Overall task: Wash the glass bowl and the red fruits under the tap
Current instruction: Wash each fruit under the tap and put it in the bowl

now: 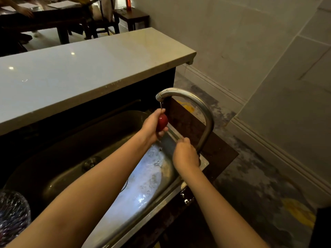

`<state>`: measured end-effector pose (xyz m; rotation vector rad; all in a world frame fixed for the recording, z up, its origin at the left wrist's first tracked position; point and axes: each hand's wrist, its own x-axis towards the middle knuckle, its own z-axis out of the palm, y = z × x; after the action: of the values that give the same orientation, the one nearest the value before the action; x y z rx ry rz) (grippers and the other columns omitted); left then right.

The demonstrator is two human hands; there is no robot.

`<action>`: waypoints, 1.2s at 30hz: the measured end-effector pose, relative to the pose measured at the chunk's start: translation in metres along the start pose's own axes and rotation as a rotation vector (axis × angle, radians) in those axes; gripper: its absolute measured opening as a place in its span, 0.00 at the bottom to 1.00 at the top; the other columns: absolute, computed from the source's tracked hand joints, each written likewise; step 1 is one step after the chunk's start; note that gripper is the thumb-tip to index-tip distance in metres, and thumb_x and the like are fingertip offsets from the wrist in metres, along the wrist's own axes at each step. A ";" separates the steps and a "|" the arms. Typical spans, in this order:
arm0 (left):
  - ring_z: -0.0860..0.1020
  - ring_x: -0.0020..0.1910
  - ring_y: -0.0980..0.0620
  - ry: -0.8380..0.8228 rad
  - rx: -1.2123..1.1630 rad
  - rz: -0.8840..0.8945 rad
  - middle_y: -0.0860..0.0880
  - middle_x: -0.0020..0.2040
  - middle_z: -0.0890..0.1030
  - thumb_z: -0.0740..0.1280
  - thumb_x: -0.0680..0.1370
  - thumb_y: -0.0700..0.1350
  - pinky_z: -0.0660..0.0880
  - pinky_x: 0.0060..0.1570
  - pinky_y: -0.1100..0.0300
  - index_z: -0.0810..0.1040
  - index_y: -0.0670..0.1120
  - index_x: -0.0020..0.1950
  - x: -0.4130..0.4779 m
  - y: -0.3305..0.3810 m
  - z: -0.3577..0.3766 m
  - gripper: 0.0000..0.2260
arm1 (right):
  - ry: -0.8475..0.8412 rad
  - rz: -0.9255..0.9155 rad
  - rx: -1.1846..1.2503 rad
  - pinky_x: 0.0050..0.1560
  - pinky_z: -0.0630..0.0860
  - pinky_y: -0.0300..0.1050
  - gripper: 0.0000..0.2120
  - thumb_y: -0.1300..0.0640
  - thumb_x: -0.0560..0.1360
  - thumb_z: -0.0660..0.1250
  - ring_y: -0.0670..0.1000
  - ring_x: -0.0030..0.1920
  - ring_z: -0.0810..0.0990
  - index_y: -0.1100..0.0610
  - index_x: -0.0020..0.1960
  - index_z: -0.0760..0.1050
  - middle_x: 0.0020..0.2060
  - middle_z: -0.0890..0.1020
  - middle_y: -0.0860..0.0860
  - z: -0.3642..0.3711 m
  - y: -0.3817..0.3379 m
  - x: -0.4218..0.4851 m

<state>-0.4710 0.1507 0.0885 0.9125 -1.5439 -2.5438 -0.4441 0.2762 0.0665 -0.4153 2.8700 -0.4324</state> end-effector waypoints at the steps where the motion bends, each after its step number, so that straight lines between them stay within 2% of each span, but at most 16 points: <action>1: 0.75 0.23 0.52 0.010 -0.025 -0.013 0.43 0.38 0.76 0.58 0.79 0.52 0.65 0.15 0.67 0.69 0.44 0.51 -0.001 0.000 0.000 0.11 | 0.002 0.022 0.018 0.53 0.73 0.50 0.13 0.65 0.79 0.55 0.58 0.57 0.76 0.63 0.62 0.70 0.61 0.71 0.58 0.001 0.000 0.000; 3: 0.79 0.28 0.51 0.016 -0.077 -0.048 0.42 0.37 0.79 0.53 0.81 0.54 0.72 0.19 0.65 0.72 0.41 0.50 0.000 -0.001 0.000 0.17 | 0.002 0.049 0.040 0.54 0.73 0.50 0.12 0.67 0.79 0.55 0.58 0.57 0.76 0.63 0.60 0.71 0.59 0.73 0.58 0.002 0.003 0.001; 5: 0.80 0.36 0.50 -0.002 -0.137 -0.065 0.41 0.43 0.80 0.51 0.81 0.55 0.76 0.23 0.63 0.73 0.40 0.52 0.001 0.000 0.001 0.21 | 0.001 0.035 0.040 0.54 0.74 0.50 0.12 0.67 0.78 0.55 0.59 0.57 0.76 0.63 0.59 0.72 0.58 0.75 0.59 0.004 0.007 0.001; 8: 0.74 0.44 0.50 -0.049 -0.186 -0.045 0.43 0.51 0.74 0.58 0.79 0.56 0.75 0.25 0.64 0.74 0.45 0.51 -0.001 0.001 0.003 0.15 | 0.007 0.030 0.069 0.54 0.75 0.50 0.14 0.68 0.78 0.55 0.59 0.57 0.77 0.62 0.60 0.74 0.57 0.77 0.59 0.004 0.010 0.001; 10: 0.73 0.44 0.51 -0.087 -0.124 -0.012 0.44 0.51 0.71 0.65 0.76 0.52 0.73 0.25 0.66 0.72 0.48 0.50 -0.004 0.000 0.004 0.09 | 0.012 0.029 0.089 0.54 0.75 0.51 0.14 0.69 0.77 0.56 0.60 0.56 0.78 0.62 0.59 0.74 0.56 0.78 0.59 0.003 0.011 0.001; 13: 0.75 0.39 0.51 -0.125 -0.043 0.054 0.43 0.47 0.73 0.64 0.77 0.49 0.71 0.23 0.67 0.71 0.48 0.48 -0.007 -0.002 0.005 0.05 | 0.019 0.018 0.101 0.53 0.75 0.53 0.14 0.70 0.77 0.56 0.60 0.55 0.78 0.62 0.58 0.74 0.55 0.78 0.59 0.004 0.012 0.000; 15: 0.78 0.35 0.49 -0.107 -0.057 0.053 0.43 0.43 0.76 0.58 0.80 0.52 0.71 0.20 0.67 0.72 0.47 0.46 -0.011 -0.001 0.007 0.10 | 0.028 0.019 0.108 0.53 0.75 0.53 0.14 0.70 0.77 0.56 0.61 0.55 0.78 0.62 0.58 0.75 0.55 0.78 0.59 0.005 0.012 -0.001; 18: 0.78 0.37 0.48 -0.087 -0.105 0.033 0.42 0.44 0.77 0.52 0.81 0.55 0.73 0.21 0.66 0.73 0.45 0.47 -0.012 0.000 0.009 0.17 | 0.056 0.008 0.122 0.52 0.76 0.54 0.14 0.69 0.77 0.56 0.61 0.54 0.79 0.61 0.58 0.75 0.54 0.79 0.59 0.007 0.012 -0.002; 21: 0.77 0.41 0.49 -0.089 -0.140 0.015 0.42 0.47 0.74 0.61 0.78 0.53 0.75 0.24 0.66 0.70 0.45 0.53 -0.012 0.003 0.011 0.12 | 0.069 -0.001 0.133 0.50 0.76 0.52 0.14 0.68 0.77 0.55 0.61 0.54 0.79 0.61 0.59 0.74 0.54 0.79 0.59 0.010 0.013 -0.003; 24: 0.78 0.41 0.52 -0.077 0.018 0.061 0.42 0.46 0.75 0.68 0.75 0.45 0.75 0.27 0.68 0.70 0.46 0.51 -0.010 0.003 0.010 0.09 | 0.057 0.029 0.159 0.47 0.74 0.50 0.13 0.68 0.78 0.54 0.60 0.53 0.79 0.61 0.57 0.74 0.53 0.80 0.59 0.010 0.013 -0.002; 26: 0.79 0.34 0.53 -0.046 0.076 0.059 0.44 0.43 0.75 0.66 0.76 0.49 0.74 0.25 0.67 0.70 0.46 0.50 -0.012 0.003 0.009 0.09 | 0.048 0.045 0.150 0.47 0.75 0.49 0.11 0.67 0.79 0.55 0.60 0.52 0.79 0.61 0.56 0.73 0.51 0.80 0.60 0.009 0.012 -0.002; 28: 0.77 0.29 0.53 -0.013 0.107 0.042 0.43 0.41 0.76 0.59 0.78 0.56 0.71 0.21 0.65 0.69 0.44 0.56 -0.013 0.003 0.005 0.17 | 0.059 0.029 0.089 0.49 0.77 0.51 0.09 0.67 0.78 0.56 0.60 0.52 0.80 0.62 0.56 0.72 0.51 0.80 0.60 0.007 0.012 -0.004; 31: 0.74 0.31 0.52 0.009 0.234 0.044 0.43 0.41 0.78 0.53 0.79 0.60 0.68 0.25 0.64 0.70 0.42 0.57 -0.015 0.001 0.000 0.23 | 0.056 0.008 0.061 0.50 0.77 0.53 0.10 0.68 0.77 0.57 0.61 0.53 0.79 0.64 0.56 0.73 0.52 0.80 0.61 0.002 0.012 -0.007; 33: 0.72 0.34 0.53 -0.012 0.264 0.037 0.43 0.44 0.76 0.57 0.78 0.58 0.68 0.30 0.63 0.69 0.43 0.59 -0.019 0.001 -0.004 0.20 | 0.026 -0.004 0.028 0.52 0.77 0.54 0.10 0.67 0.77 0.58 0.61 0.53 0.79 0.64 0.56 0.74 0.52 0.80 0.61 -0.002 0.011 -0.010; 36: 0.72 0.38 0.53 -0.097 0.327 0.028 0.44 0.46 0.73 0.64 0.77 0.48 0.70 0.33 0.63 0.70 0.42 0.59 -0.028 0.003 -0.014 0.14 | -0.028 -0.018 0.002 0.53 0.76 0.54 0.10 0.63 0.78 0.59 0.61 0.55 0.78 0.63 0.57 0.74 0.54 0.79 0.61 -0.009 0.010 -0.014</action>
<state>-0.4413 0.1465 0.0997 0.7924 -2.0285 -2.3903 -0.4357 0.2914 0.0739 -0.4436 2.8404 -0.4284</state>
